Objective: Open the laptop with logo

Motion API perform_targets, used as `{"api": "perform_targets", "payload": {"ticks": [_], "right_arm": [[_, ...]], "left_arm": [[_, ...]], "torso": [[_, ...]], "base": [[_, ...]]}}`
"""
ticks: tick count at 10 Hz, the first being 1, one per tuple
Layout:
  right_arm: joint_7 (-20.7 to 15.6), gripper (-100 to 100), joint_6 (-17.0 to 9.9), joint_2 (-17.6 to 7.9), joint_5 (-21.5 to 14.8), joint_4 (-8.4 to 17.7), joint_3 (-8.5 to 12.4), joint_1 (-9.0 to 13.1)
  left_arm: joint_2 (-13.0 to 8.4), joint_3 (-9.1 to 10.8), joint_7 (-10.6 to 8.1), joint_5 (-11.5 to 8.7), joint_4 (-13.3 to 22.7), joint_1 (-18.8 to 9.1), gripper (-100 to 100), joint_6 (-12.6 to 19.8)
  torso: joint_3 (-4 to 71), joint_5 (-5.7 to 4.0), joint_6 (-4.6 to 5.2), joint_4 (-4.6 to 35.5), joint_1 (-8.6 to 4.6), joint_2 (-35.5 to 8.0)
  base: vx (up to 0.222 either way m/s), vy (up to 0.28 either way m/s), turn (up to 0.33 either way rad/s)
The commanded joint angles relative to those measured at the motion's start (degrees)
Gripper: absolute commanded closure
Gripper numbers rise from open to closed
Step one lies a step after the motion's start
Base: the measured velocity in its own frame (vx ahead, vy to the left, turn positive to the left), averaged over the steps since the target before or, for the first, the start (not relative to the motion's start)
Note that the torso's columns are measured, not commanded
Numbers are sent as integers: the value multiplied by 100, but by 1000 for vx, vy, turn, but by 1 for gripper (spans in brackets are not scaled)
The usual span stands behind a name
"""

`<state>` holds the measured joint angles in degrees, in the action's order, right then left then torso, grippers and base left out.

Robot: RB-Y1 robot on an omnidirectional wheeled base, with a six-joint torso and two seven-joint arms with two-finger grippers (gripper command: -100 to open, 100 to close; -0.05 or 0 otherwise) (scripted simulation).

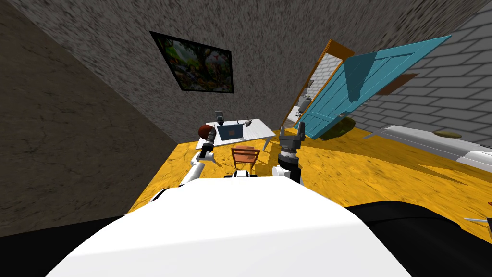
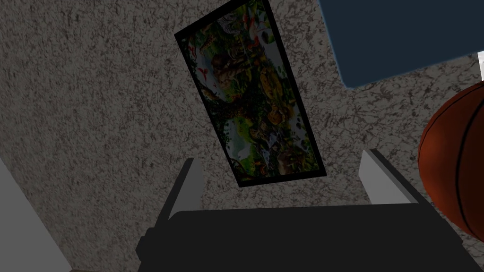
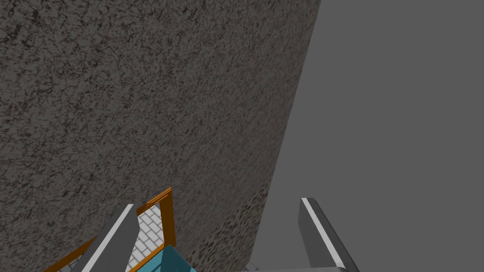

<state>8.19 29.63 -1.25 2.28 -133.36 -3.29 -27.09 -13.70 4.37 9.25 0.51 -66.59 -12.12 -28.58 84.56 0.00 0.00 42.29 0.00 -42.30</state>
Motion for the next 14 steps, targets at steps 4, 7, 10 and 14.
{"api": "perform_targets", "payload": {"ticks": [4,7,10,14], "right_arm": [[0,0,0,0,0,0,0,0],[0,0,0,0,0,0,0,0],[0,0,0,0,0,0,0,0],[0,0,0,0,0,0,0,0]], "left_arm": [[-145,78,104,28,982,-647,-100,99],[-193,101,135,36,1426,-836,-100,130],[-299,144,194,53,1924,-1192,-100,189],[-418,184,248,68,2542,-1513,-100,241]], "torso": [[0,0,0,0,1,0],[1,-1,1,0,-1,2],[1,0,-1,0,1,1],[3,-1,1,0,-3,4]], "base": [[6,-11,-13],[6,-12,-11],[8,-12,-13],[12,-15,-15]]}}
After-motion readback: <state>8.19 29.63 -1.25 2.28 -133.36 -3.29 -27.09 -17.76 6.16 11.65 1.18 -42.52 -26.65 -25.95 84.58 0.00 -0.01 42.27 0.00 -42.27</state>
